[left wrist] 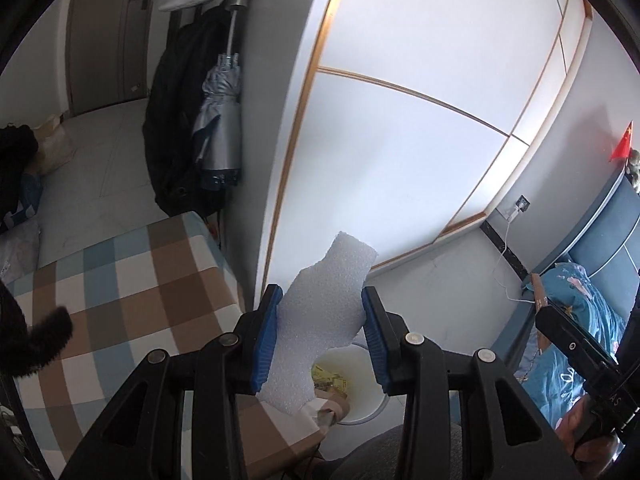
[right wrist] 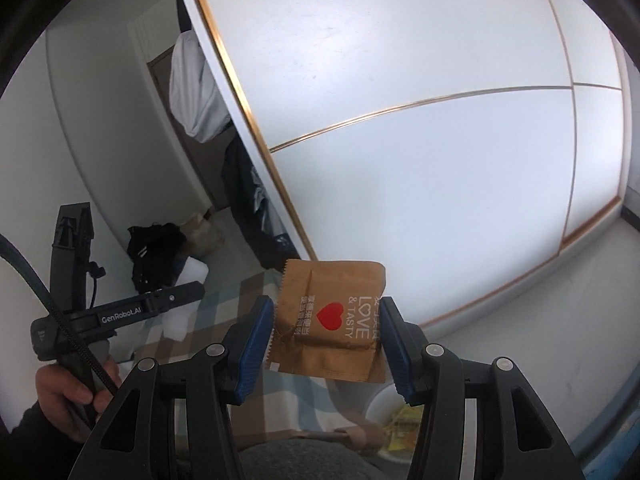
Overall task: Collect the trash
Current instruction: 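Carry the foam piece and LOVE packet in both grippers over the bin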
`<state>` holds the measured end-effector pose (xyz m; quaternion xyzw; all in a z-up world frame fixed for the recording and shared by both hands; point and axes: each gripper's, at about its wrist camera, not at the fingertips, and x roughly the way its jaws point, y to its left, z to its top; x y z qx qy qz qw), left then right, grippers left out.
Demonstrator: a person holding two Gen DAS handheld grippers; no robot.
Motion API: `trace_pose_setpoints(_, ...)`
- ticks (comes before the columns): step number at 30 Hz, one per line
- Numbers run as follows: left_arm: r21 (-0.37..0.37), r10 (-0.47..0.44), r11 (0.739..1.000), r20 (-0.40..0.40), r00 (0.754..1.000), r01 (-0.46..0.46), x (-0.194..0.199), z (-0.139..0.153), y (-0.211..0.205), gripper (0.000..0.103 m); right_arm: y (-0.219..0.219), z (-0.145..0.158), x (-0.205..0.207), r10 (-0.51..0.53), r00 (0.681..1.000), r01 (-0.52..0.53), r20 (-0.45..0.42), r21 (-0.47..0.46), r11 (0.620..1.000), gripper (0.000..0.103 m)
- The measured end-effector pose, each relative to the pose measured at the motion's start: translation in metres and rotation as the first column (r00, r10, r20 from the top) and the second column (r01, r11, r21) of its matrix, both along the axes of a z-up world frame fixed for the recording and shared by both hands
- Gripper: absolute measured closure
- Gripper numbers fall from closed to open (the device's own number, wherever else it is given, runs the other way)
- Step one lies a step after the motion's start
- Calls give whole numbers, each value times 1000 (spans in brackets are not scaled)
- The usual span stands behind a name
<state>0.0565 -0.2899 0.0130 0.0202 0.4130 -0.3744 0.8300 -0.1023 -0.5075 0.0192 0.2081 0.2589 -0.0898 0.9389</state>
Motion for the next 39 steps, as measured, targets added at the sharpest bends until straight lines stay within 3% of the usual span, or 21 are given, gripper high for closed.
trace_pose_setpoints(9,60,-111,992,-40,993,114,-6,-27,-59,68,-46,-38,-8,-86,994,89,-70,32,996,51)
trace_pose_setpoints(20,162,-182,963,-195,964,215,3,-102,-103,68,-75,-124,4,-83,968,110,-238,104,988,51)
trace_pose_setpoints(29,245,-228,910,-380,896,335,8,-150,-135,68,-88,-210,35,-20,906,123,-423,219,968,51)
trace_pose_setpoints(33,256,-228,889,-470,853,379,11,-166,-145,68,-77,-240,48,55,886,108,-461,318,942,50)
trace_pose_setpoints(39,272,-215,870,-540,813,411,13,-181,-154,68,-65,-275,67,126,846,93,-517,376,922,49)
